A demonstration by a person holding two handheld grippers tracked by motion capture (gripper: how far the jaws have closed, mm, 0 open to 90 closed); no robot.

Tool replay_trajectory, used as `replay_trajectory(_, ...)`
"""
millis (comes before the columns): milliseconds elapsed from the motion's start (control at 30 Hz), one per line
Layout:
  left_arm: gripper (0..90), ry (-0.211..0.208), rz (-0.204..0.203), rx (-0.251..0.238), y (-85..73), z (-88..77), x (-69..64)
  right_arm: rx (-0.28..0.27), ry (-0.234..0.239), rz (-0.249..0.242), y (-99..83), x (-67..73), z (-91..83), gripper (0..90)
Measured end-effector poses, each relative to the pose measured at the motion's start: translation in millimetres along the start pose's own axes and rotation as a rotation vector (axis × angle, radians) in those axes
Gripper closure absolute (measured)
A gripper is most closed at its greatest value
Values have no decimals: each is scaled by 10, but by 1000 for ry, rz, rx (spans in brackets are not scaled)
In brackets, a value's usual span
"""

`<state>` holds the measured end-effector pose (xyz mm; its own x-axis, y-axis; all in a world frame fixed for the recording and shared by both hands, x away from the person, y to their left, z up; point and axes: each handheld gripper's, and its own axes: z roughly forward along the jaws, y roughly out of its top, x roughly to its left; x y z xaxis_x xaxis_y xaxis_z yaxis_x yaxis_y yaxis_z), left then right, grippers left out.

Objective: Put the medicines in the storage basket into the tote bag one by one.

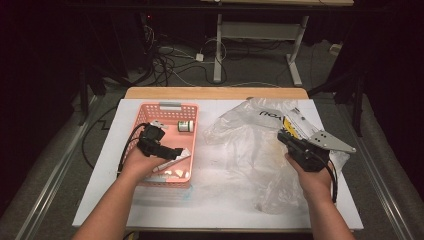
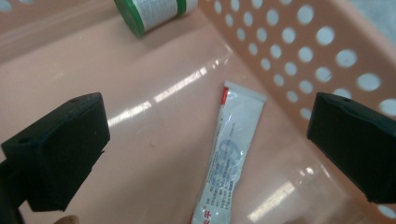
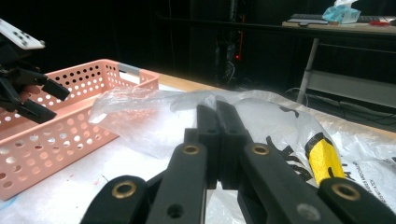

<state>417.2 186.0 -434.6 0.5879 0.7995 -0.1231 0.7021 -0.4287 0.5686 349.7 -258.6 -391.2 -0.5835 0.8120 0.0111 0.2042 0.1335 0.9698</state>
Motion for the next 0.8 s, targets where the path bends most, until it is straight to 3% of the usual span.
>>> replay_trajectory(100,2,0,10,62,11,68,-3,-3,3,-3,3,5,4,900)
replay_trajectory(400,150,-31,62,221,72,164,-47,-6,8,-1,5,9,4,900)
replay_trajectory(500,172,-22,98,303,80,197,-65,-6,11,1,6,7,-2,900)
replay_trajectory(600,234,-5,123,348,79,208,-62,-6,11,4,5,1,-5,900)
replay_trajectory(800,355,-14,189,433,82,270,-95,-8,14,4,5,3,-2,900)
